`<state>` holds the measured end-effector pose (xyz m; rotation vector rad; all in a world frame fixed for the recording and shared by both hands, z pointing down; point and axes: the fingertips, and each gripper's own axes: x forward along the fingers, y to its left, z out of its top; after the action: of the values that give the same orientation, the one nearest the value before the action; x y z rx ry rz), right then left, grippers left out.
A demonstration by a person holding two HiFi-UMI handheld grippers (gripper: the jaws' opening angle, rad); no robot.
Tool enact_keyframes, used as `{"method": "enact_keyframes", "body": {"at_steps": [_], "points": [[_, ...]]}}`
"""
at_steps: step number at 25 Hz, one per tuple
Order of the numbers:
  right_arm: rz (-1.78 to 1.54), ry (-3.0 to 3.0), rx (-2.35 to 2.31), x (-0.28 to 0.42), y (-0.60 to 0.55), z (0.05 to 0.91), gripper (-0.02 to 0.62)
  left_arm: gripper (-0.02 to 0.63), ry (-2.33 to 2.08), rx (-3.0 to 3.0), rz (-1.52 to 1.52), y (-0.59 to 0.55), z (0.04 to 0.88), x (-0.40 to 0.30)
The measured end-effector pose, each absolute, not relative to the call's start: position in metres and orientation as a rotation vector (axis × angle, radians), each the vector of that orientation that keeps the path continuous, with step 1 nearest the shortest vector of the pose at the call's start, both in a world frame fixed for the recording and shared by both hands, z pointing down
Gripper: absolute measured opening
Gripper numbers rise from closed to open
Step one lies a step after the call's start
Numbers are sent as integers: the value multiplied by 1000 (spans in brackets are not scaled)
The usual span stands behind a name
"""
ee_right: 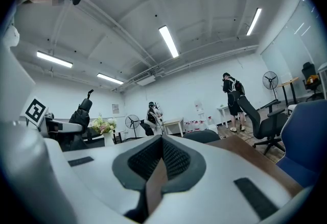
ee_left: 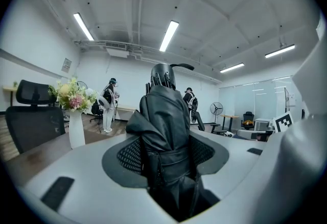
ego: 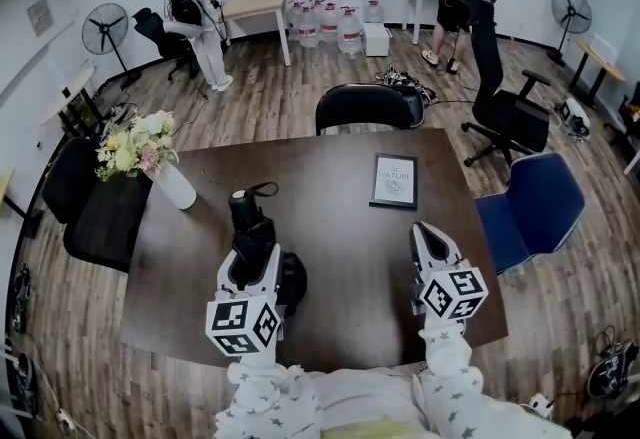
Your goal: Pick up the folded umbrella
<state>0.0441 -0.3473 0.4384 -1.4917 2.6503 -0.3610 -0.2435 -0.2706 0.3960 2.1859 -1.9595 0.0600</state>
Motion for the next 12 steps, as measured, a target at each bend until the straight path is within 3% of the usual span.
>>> {"method": "enact_keyframes", "body": {"at_steps": [12], "points": [[-248,2661,-1480,43,-339,425,21,239,-1988,2223,13,-263,382,-246]]}}
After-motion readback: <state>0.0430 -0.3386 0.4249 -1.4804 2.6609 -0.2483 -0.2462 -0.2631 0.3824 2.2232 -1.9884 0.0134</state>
